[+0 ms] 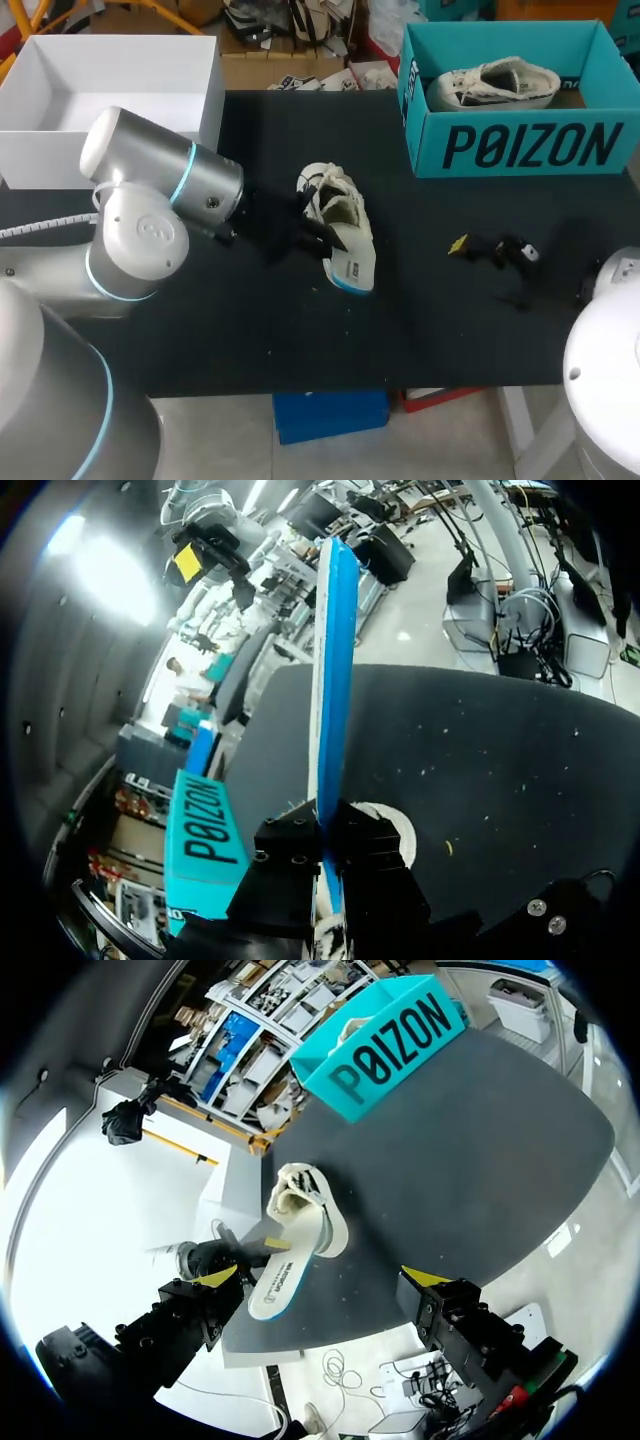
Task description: Take the shoe out of the shoebox, open the shoe tongue, remove and reinsert the insole, then place the shoe into the shoebox
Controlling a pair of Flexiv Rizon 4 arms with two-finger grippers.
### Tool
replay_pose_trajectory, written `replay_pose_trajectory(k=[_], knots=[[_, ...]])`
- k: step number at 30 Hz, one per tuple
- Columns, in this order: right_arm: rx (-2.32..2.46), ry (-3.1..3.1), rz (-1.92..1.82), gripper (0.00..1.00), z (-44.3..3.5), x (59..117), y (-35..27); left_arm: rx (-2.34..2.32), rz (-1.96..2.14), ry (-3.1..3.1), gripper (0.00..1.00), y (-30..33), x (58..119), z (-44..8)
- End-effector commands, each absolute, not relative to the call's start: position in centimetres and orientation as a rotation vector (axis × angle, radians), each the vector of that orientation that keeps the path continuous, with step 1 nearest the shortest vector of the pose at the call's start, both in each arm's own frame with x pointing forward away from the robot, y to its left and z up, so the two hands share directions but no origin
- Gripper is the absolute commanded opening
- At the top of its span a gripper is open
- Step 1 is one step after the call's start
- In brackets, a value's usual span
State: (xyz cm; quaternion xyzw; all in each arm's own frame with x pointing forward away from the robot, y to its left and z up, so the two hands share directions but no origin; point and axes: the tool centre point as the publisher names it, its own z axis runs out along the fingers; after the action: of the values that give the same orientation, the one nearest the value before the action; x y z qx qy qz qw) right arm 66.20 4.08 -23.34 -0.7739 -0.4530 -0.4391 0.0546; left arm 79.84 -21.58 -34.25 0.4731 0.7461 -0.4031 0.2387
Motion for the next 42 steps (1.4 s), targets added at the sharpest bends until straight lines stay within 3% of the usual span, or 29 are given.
replay_pose_trajectory(k=[1,17,42], knots=[[-2.269,-1.415,-1.209,1.00,-21.7,64.8,2.4,1.404,-1.067,2.088,0.00,-21.3,80.2,-33.6],[-2.269,-1.415,-1.209,1.00,-21.7,64.8,2.4,1.543,-0.966,2.207,0.00,-18.2,80.0,-33.9],[-2.269,-1.415,-1.209,1.00,-21.7,64.8,2.4,1.422,-1.015,2.140,0.00,-19.0,79.1,-33.0]])
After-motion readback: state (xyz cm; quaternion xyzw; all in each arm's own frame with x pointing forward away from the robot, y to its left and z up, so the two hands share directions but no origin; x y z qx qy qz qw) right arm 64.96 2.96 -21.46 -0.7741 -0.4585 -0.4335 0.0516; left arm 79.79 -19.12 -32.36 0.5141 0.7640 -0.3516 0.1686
